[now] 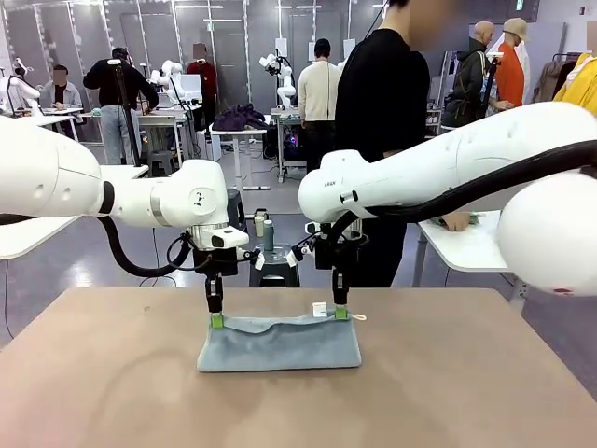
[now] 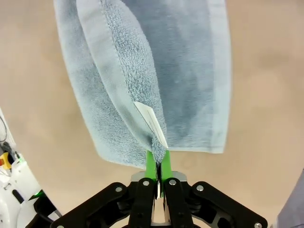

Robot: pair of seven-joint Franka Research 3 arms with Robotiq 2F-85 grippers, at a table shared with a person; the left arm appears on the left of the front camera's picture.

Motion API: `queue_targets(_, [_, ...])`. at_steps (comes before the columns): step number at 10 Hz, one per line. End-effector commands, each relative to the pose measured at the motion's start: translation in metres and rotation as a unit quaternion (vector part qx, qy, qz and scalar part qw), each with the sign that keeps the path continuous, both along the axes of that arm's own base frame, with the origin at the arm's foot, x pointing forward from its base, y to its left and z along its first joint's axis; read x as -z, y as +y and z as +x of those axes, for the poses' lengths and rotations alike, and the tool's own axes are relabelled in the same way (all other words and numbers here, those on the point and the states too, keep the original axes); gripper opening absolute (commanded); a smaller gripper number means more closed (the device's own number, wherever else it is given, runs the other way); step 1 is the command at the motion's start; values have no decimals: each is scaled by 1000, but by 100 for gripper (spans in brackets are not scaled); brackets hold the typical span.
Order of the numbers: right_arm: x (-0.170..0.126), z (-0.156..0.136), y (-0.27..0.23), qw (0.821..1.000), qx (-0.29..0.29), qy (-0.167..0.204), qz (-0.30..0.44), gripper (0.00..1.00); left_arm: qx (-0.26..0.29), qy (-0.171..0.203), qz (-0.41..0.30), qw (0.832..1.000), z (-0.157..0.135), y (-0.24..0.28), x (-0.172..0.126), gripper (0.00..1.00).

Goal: Fold the towels and place them in the basket.
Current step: When a person lays out a Towel with hook on the table, fold it in half twice.

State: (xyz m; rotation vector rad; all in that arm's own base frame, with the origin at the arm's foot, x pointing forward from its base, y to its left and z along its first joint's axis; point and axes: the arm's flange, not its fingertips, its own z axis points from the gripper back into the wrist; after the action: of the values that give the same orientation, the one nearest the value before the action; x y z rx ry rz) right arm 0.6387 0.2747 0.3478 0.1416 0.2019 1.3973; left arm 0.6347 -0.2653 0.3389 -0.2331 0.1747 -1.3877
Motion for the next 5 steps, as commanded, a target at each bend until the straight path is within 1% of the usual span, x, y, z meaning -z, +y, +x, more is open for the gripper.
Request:
queue_targets(1, [-1, 19, 5, 1000, 13, -12, -12, 4, -17, -7, 12, 1000, 21, 0, -3, 4])
queue_targets(2, [0, 24, 3, 1000, 17, -6, -12, 4, -22, -14, 17, 1000, 25, 1, -2, 4])
queue_targets(3, [3, 33, 0, 1000, 23, -9, -10, 4, -33, -18, 25, 999, 30, 3, 2, 4])
queue_targets(5, [7, 35, -2, 1000, 23, -12, -8, 4, -48, -25, 35, 998, 30, 8, 4, 4])
